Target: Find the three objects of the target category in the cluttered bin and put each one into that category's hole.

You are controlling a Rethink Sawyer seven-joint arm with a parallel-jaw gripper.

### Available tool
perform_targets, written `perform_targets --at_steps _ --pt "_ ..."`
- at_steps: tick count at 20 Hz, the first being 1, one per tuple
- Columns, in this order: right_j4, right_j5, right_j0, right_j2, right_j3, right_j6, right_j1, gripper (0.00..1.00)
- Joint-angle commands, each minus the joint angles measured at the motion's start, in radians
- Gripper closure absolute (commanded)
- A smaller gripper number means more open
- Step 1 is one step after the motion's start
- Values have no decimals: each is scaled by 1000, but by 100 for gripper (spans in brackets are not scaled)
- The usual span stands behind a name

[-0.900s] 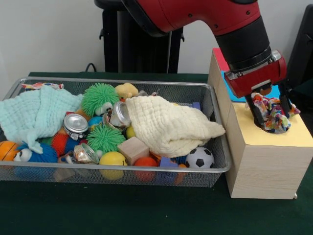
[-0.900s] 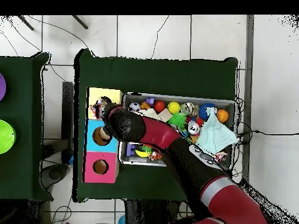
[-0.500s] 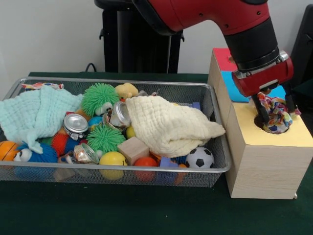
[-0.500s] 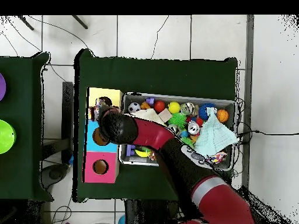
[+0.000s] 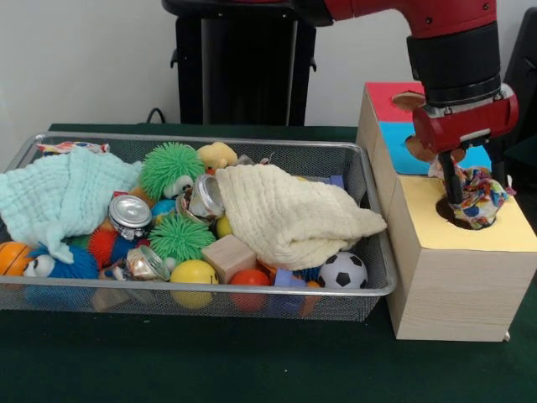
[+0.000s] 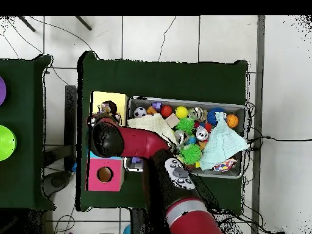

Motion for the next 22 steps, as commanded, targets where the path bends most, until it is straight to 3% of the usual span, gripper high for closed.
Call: perform_targets --at_steps 1,6,8,14,22 --pt "-15 35 55 -208 -90 169 -17 0" --pt "-18 66 129 -318 -134 161 -15 0" --pt "-15 82 131 -323 -140 158 -18 0" --pt "-5 80 52 -197 -105 139 -11 0" --pt "-12 29 40 -164 -91 152 13 0"
